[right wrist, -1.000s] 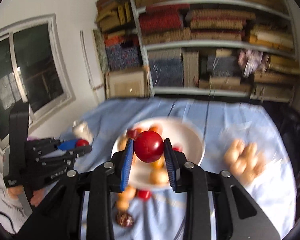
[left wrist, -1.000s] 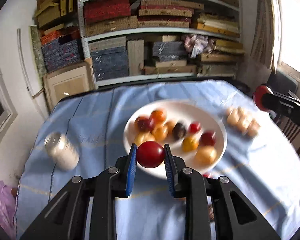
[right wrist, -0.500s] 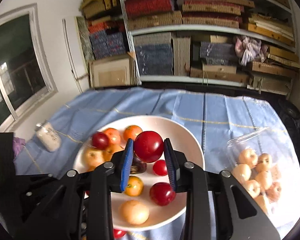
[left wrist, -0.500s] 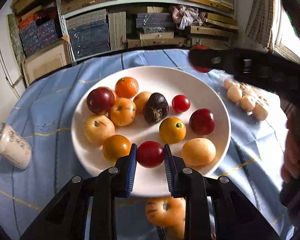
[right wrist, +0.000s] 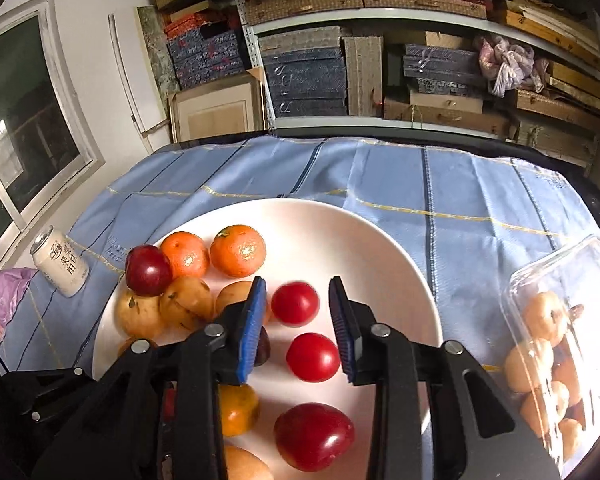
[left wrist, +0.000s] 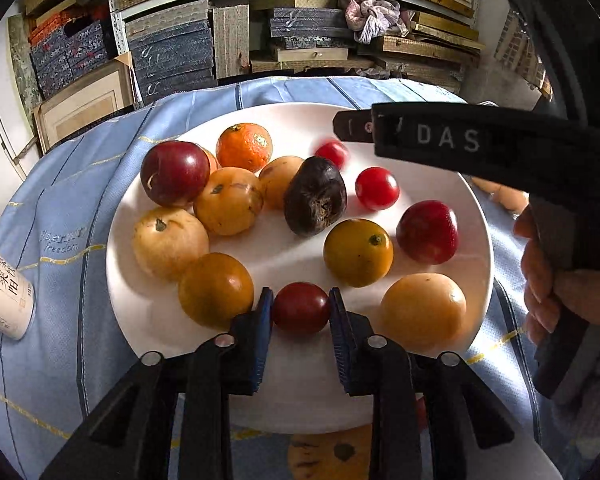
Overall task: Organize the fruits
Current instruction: 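Carry both red fruits over the white dish and open both tools, then move both open tools back to the remaining fruit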
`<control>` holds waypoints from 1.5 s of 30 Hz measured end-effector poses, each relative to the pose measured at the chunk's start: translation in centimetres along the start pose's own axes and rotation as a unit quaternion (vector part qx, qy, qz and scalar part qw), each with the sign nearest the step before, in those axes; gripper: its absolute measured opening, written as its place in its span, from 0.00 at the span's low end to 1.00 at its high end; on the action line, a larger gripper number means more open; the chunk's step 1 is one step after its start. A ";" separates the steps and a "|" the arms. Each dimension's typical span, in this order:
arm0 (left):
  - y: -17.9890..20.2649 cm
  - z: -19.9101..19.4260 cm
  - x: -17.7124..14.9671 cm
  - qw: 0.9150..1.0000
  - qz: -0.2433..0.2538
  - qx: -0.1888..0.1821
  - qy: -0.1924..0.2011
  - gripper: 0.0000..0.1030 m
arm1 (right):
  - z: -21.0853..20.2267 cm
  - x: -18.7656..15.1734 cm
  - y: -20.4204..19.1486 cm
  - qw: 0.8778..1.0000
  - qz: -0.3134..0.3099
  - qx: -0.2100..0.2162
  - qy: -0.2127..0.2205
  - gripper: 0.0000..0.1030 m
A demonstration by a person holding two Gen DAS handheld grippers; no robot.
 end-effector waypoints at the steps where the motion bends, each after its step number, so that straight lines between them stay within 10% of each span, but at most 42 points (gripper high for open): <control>1: 0.0 -0.1 -0.1 1.000 0.003 0.005 0.001 0.37 | -0.5 -0.1 0.0 1.000 0.001 -0.002 0.004 0.32; 9: -0.5 -4.7 -1.3 0.996 0.018 0.048 0.068 0.64 | -8.7 -1.3 -1.2 0.998 -0.001 0.003 0.061 0.43; 18: -1.1 -11.3 -6.4 0.990 0.028 0.070 0.121 0.69 | -17.9 -8.0 -5.4 0.995 -0.026 0.023 0.096 0.65; 27: 0.8 -13.8 -9.1 0.985 0.056 0.074 0.147 0.70 | -18.5 -14.4 -7.0 0.995 -0.015 0.041 0.088 0.71; 45: -2.6 -8.9 -9.7 0.996 0.003 0.058 0.074 0.70 | -17.6 -14.7 -5.1 0.997 0.009 0.040 0.060 0.77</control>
Point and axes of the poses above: each gripper's, at about its wrist camera, not at the fingertips, and z roughly the way its jaws point, y to its right, x to its top, the point moved 7 cm from there along z, roughly the way its jaws point, and after that the axes turned 11 degrees about -z, right-handed, at the moved point
